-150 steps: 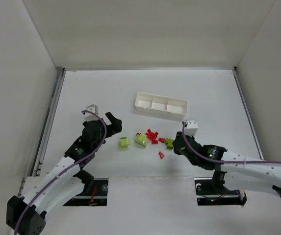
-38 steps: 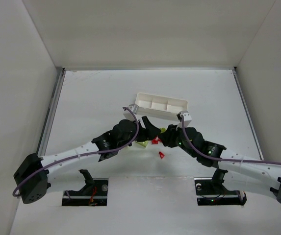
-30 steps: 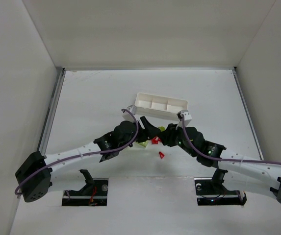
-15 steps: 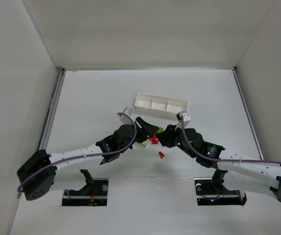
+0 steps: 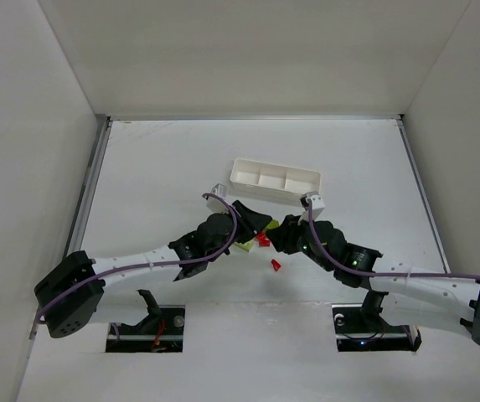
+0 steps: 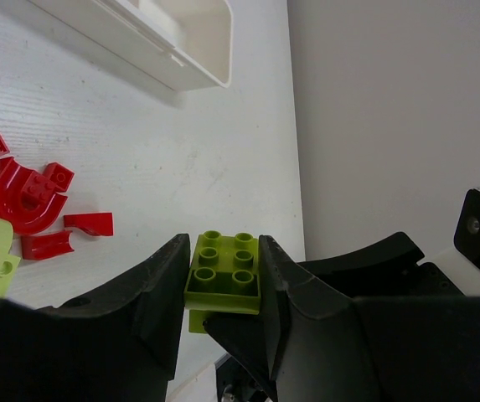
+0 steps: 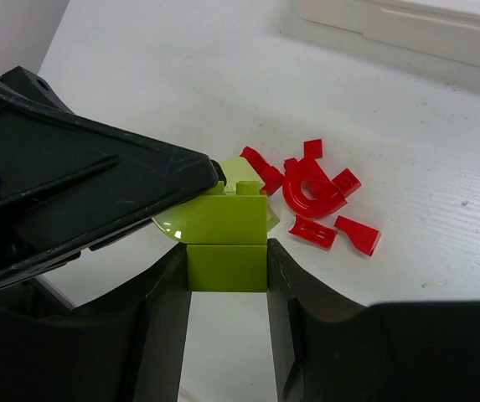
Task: Sort the legos into containers by color
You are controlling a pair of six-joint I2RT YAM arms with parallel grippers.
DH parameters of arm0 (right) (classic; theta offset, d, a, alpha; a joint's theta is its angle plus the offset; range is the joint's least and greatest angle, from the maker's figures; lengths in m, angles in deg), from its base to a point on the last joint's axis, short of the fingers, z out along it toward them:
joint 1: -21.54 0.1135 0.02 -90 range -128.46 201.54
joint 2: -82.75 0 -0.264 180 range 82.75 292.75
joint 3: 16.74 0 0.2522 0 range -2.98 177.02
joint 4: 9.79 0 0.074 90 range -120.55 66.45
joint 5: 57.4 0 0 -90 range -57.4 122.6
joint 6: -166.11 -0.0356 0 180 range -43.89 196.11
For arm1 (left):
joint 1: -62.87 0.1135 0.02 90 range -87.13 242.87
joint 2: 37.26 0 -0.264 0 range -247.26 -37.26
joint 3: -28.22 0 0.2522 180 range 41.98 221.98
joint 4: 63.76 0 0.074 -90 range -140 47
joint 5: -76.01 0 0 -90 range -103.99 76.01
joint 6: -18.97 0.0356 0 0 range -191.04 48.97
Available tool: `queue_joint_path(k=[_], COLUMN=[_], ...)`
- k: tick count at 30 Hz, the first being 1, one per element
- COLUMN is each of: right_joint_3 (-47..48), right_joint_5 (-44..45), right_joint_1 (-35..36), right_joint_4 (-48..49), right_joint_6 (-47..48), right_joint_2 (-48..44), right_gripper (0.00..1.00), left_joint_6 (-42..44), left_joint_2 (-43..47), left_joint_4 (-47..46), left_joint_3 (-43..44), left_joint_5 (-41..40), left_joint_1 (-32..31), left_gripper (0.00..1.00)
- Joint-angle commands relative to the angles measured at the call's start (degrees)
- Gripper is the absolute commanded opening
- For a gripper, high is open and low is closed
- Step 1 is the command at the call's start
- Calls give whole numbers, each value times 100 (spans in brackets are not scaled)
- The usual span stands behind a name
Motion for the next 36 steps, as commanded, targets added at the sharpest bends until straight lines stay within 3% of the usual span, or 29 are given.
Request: queue_joint_path(k=[1, 5, 11, 16, 25, 29, 36], right_joint_3=[-38, -21, 32, 32, -29, -144, -390], right_joint_5=[-46, -46, -46, -37, 33, 33, -20], right_joint_1=[47, 21, -14, -32, -23, -23, -84], right_joint_4=[476, 485, 520, 564, 573, 521, 415], right_joint_6=[-62, -44, 35, 43, -27, -44, -150], right_joint_2=[-91, -90, -55, -12, 156, -11, -600], right_gripper=[26, 26, 26, 26, 26, 26, 26], left_joint_6=[46, 55, 90, 63, 90, 142, 432], left_joint_2=[50, -3, -169, -205, 85, 295, 1060], left_joint_4=[-239, -231, -230, -90, -81, -81, 305], left_joint_3=[-53, -36, 61, 114, -9, -176, -501], left_joint_5=[-35, 26, 431, 528, 369, 352, 422], left_joint_1=[-7, -16, -7, 20, 90, 265, 1187], left_gripper=[20, 19, 39, 43, 20, 16, 16])
